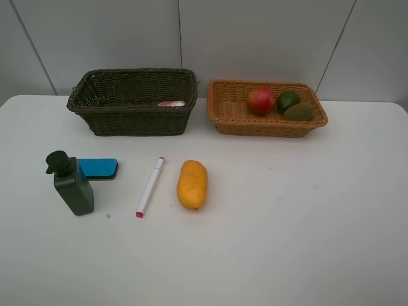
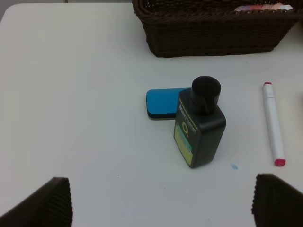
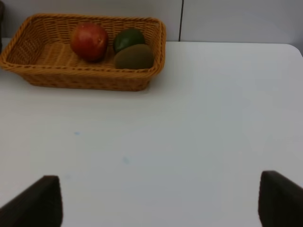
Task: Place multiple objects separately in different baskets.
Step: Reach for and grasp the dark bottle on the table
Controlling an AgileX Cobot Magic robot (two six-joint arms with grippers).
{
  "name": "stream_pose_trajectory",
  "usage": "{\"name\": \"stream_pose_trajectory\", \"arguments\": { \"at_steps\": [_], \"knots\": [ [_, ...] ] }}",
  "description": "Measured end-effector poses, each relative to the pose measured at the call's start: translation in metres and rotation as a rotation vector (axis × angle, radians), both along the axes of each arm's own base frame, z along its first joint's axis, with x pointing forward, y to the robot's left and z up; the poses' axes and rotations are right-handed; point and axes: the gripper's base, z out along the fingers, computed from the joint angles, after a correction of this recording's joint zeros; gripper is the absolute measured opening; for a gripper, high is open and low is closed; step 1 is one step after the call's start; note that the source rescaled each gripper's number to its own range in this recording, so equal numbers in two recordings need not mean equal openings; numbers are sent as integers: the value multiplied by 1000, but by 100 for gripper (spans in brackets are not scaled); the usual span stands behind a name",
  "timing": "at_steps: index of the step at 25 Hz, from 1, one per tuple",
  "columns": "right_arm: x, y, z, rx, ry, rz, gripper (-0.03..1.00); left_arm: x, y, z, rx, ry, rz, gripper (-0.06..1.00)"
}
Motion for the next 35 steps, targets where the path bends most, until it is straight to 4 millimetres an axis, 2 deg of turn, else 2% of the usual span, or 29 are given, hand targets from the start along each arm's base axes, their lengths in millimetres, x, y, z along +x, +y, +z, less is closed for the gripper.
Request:
{"name": "stream_pose_trajectory", "arguments": {
  "at_steps": [21,24,28,32,35],
  "knots": [
    [0,0,0,0,0,0,100,1,-1,0,-8,5,-6,100],
    [0,0,0,0,0,0,100,8,-1,4,-5,51,-6,100],
    [0,0,0,0,0,0,100,23,-4,22,-15,119,-13,100],
    [0,0,0,0,0,0,100,44,-9,39,-68,194,-10,100],
    [0,0,0,0,0,0,100,64,-12,44,-132,226,17,100]
  ]
}}
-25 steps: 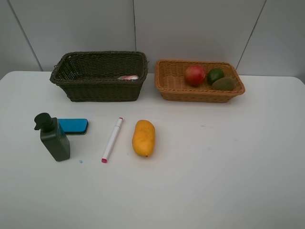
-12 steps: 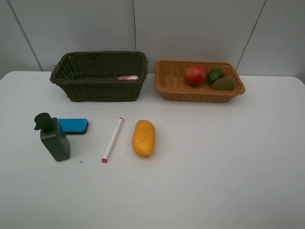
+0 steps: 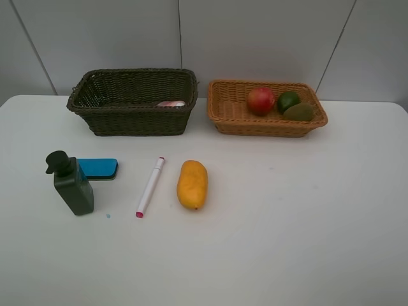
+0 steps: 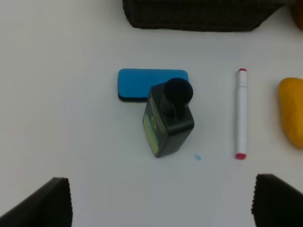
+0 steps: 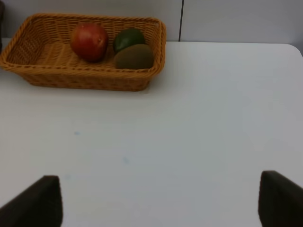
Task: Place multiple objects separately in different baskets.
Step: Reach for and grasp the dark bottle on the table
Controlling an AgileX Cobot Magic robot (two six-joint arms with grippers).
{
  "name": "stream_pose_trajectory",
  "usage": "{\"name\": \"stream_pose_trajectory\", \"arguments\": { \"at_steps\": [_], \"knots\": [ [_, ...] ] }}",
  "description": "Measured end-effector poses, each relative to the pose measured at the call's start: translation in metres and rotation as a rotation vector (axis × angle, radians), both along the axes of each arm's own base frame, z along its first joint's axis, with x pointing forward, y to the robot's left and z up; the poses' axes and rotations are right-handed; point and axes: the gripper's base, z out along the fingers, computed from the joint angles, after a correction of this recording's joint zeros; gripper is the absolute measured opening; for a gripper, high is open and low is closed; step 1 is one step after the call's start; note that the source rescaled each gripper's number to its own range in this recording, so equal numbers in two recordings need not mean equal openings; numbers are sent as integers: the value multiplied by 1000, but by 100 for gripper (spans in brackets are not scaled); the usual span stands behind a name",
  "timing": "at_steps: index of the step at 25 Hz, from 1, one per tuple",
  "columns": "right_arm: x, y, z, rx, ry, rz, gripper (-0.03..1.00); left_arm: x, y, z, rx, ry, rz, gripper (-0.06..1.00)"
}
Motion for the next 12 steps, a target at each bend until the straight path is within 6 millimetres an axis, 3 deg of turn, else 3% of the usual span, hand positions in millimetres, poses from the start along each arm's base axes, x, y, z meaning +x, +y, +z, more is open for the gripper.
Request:
{"name": "stream_pose_trajectory", "arguments": {
  "at_steps": [7,12],
  "knots": [
    [0,0,0,0,0,0,100,43,-4,-5,-104,66,106,100],
    [0,0,0,0,0,0,100,74,-6,-18,-108,240,146,100]
  ]
}}
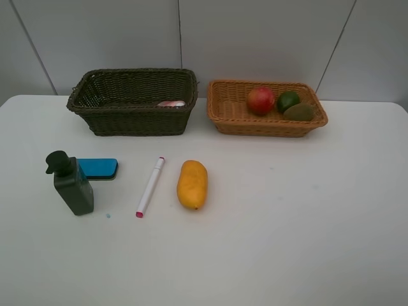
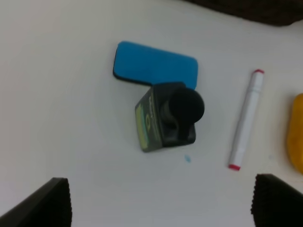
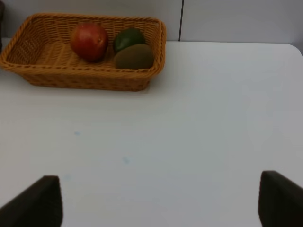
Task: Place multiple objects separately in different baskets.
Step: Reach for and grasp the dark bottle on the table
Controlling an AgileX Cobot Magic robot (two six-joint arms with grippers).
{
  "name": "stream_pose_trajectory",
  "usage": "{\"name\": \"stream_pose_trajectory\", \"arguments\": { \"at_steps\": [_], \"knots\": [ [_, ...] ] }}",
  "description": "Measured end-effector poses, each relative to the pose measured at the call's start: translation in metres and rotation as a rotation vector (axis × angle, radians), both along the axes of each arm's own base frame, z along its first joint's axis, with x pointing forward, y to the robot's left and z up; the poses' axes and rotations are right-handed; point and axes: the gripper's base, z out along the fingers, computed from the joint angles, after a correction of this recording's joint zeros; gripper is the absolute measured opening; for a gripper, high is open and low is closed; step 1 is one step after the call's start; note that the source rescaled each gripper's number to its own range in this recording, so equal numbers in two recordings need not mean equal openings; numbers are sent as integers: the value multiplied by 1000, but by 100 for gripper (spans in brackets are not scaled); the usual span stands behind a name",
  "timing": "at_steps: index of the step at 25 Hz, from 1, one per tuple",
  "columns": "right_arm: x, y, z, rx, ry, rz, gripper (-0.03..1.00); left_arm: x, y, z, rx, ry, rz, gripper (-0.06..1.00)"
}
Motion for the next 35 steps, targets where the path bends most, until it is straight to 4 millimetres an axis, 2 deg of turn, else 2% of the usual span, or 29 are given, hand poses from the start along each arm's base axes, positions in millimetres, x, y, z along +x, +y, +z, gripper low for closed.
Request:
{"name": "stream_pose_trajectory", "arguments": {
  "at_steps": [5,16,22,31,35],
  "knots": [
    [0,0,0,0,0,0,100,29,-3,-14,9,170,4,100],
    [0,0,0,0,0,0,100,78,-9,-30,-9,325,7,100],
    [0,0,0,0,0,0,100,94,-15,-46,-55,362,-12,100],
    [0,0,0,0,0,0,100,109,-23,-56,-147,326,-3,100],
    [0,0,0,0,0,0,100,116,-23,-70,-142,384,2,100]
  ]
}}
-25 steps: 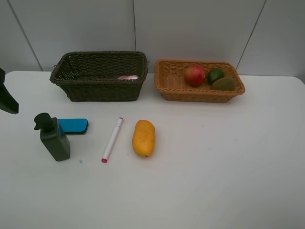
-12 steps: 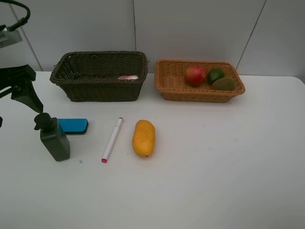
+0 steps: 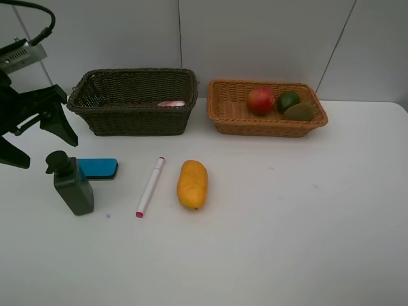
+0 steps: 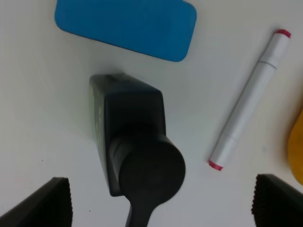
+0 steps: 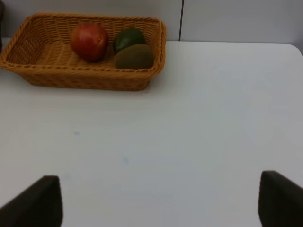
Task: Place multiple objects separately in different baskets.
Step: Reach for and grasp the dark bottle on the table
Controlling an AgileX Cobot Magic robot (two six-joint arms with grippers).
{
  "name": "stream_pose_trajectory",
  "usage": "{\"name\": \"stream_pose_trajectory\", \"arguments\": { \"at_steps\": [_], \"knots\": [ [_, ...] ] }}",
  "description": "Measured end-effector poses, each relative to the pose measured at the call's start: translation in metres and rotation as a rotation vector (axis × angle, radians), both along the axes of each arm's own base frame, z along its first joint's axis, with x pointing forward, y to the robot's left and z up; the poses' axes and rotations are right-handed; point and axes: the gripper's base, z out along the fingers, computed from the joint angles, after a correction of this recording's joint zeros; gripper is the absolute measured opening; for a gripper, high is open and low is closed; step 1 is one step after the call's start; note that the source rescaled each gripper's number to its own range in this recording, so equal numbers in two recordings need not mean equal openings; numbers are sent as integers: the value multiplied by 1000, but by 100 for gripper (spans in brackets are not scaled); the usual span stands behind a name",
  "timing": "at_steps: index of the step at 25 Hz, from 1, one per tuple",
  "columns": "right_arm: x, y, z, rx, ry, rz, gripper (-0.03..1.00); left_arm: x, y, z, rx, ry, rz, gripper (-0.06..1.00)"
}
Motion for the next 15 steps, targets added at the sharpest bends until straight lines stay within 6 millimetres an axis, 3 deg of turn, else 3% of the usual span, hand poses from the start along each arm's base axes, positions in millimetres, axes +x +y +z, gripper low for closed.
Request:
{"name": "stream_pose_trajectory", "arguments": {
  "at_steps": [8,15],
  "knots": [
    [0,0,0,0,0,0,100,12,-15,-27,12,58,-39,100],
    [0,0,0,0,0,0,100,15,-11,-37,66,88,-23,100]
  ]
}}
